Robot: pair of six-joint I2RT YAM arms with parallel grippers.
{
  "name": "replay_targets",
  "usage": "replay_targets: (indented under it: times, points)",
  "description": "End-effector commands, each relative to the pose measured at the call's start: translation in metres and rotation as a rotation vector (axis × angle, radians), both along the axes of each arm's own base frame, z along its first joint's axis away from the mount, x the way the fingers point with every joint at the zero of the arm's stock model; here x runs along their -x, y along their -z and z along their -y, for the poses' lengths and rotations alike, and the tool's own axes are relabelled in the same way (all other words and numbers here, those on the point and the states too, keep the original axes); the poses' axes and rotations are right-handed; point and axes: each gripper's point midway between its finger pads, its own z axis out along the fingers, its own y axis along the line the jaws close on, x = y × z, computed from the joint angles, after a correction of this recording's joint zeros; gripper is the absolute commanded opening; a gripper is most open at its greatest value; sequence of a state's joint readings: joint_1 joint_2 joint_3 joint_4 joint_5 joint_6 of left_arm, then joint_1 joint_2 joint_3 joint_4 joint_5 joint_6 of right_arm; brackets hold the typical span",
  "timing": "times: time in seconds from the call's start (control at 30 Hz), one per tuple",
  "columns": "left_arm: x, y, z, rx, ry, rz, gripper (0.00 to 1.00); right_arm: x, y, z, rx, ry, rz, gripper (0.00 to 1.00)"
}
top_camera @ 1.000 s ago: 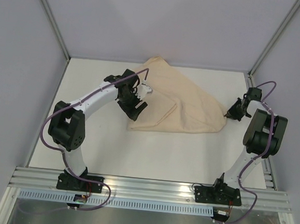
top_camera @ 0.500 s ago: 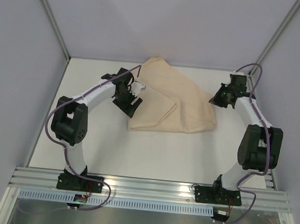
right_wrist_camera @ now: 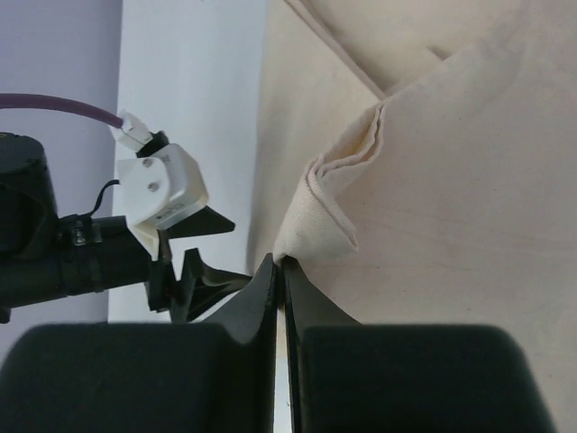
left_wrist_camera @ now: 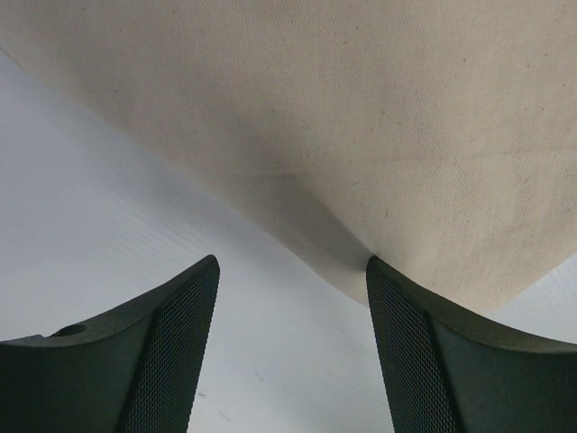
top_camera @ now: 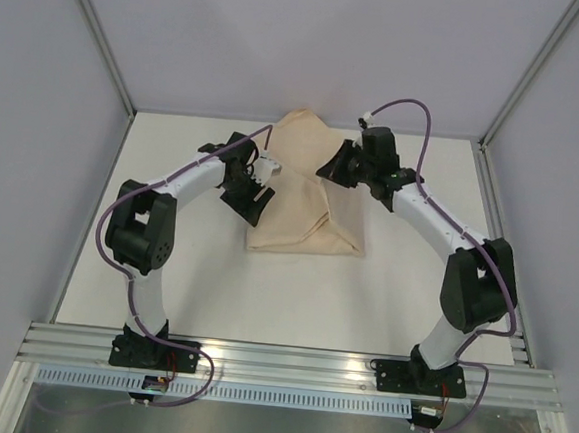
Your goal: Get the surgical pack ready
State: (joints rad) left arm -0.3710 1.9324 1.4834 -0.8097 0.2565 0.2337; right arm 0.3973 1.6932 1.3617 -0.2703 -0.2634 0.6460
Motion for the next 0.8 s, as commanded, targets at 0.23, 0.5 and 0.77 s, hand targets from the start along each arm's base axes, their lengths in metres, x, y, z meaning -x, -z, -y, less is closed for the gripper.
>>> replay_targets:
  times: [0.23,0.5,0.77]
  points:
    - [-0.029,-0.001,0.014,0.045,0.015,0.075,0.73,-0.011,-0.018,-0.090,-0.268,0.018,0.038,0.00]
    - [-0.034,-0.002,0.016,0.051,0.014,0.085,0.72,-0.012,-0.005,-0.104,-0.390,0.096,-0.007,0.00]
    - [-0.036,-0.002,0.017,0.055,0.016,0.088,0.72,-0.021,0.003,-0.104,-0.393,0.164,-0.004,0.01]
